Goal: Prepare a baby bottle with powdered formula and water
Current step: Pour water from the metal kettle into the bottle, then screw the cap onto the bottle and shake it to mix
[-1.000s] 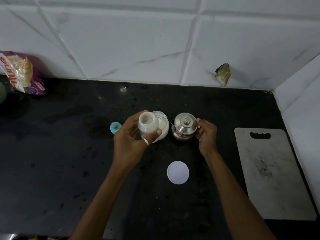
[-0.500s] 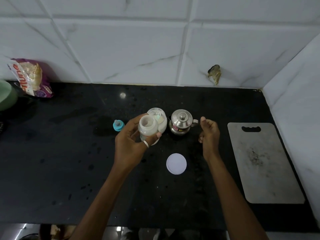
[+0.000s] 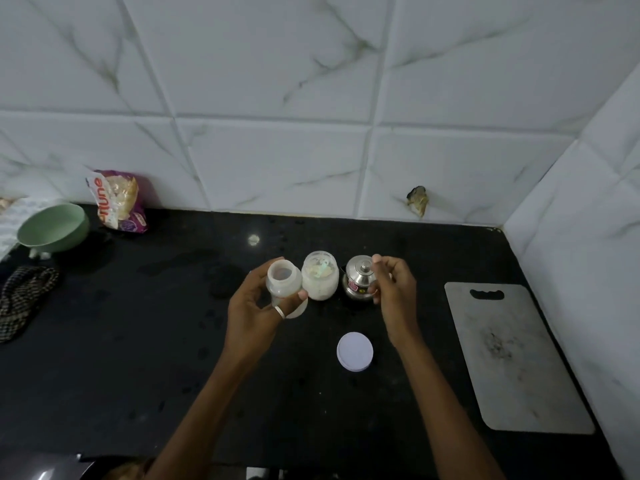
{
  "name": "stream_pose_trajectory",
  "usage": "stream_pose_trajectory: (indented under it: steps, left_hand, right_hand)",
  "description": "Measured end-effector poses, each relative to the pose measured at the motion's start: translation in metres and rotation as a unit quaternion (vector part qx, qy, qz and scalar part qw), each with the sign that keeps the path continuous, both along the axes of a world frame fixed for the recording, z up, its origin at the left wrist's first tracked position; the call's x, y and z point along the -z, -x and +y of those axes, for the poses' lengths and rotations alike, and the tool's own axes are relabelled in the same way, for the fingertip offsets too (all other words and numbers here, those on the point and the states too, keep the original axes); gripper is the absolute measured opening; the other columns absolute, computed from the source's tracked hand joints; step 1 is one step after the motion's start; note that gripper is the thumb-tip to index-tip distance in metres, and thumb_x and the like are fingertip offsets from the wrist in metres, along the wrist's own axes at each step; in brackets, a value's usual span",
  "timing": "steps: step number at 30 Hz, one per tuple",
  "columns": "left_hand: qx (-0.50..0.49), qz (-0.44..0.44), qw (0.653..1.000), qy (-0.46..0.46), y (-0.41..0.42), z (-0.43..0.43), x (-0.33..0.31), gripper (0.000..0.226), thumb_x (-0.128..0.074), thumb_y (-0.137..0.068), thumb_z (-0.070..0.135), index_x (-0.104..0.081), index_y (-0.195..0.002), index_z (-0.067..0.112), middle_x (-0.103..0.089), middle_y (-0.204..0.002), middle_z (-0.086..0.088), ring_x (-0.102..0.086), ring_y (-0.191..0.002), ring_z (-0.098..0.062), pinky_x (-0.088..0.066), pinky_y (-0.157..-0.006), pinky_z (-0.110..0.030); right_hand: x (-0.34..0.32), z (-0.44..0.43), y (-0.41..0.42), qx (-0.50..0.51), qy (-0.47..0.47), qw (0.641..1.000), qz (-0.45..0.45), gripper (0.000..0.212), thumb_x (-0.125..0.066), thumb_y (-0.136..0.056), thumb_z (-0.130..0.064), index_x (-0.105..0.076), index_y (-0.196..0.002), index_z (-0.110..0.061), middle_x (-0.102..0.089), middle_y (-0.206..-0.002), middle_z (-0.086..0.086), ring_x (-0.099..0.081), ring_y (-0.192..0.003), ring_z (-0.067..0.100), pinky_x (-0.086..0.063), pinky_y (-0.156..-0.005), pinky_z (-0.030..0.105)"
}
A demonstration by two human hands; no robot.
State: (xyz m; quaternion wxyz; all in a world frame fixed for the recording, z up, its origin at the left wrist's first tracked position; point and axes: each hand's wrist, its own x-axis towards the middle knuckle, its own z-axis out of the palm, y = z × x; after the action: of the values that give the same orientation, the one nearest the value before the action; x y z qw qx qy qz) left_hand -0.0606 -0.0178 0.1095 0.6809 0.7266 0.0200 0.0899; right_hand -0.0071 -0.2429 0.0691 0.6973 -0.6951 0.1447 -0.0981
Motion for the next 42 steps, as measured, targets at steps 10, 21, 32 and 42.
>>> stream_pose_trajectory:
  steps: [10, 21, 32, 42]
  left_hand:
    - [-0.022, 0.012, 1.000, 0.016, -0.032, 0.088, 0.011, 0.055, -0.088, -0.080, 0.015, -0.067, -0.130, 0.022, -0.074, -0.123, 0.003, -0.070, -0.117, -0.018, -0.057, -0.103, -0.048]
    - [-0.012, 0.072, 0.997, -0.015, -0.078, 0.182, 0.066, 0.066, -0.091, -0.077, 0.019, -0.063, -0.137, 0.025, -0.071, -0.126, 0.012, -0.065, -0.117, 0.003, -0.051, -0.091, -0.009]
    - [0.020, 0.151, 0.988, -0.023, -0.091, 0.204, 0.112, 0.067, -0.090, -0.078, 0.023, -0.059, -0.136, 0.036, -0.066, -0.127, 0.020, -0.060, -0.118, 0.011, -0.048, -0.090, -0.004]
    - [0.015, 0.157, 0.988, 0.006, -0.099, 0.197, 0.126, 0.066, -0.092, -0.076, 0.017, -0.062, -0.135, 0.029, -0.068, -0.126, 0.018, -0.064, -0.114, 0.010, -0.050, -0.090, -0.007]
  right_hand:
    - [-0.011, 0.086, -0.017, -0.029, 0.035, 0.999, -0.003, 0.013, -0.069, -0.098, -0.027, -0.069, -0.094, -0.015, -0.074, -0.089, 0.007, -0.068, -0.081, 0.014, -0.051, -0.065, 0.029]
    - [0.048, 0.200, -0.063, -0.151, 0.270, 0.936, 0.167, 0.041, -0.073, -0.094, -0.023, -0.061, -0.133, -0.019, -0.068, -0.127, -0.003, -0.063, -0.115, 0.008, -0.053, -0.095, 0.023]
    - [0.092, 0.233, -0.103, -0.242, 0.431, 0.847, 0.194, 0.065, -0.077, -0.090, -0.023, -0.048, -0.149, -0.016, -0.049, -0.151, 0.005, -0.047, -0.139, 0.021, -0.041, -0.114, 0.036]
    - [0.101, 0.234, -0.109, -0.265, 0.456, 0.831, 0.175, 0.056, -0.075, -0.088, -0.008, -0.058, -0.140, -0.019, -0.055, -0.143, 0.003, -0.053, -0.133, 0.021, -0.047, -0.110, 0.037]
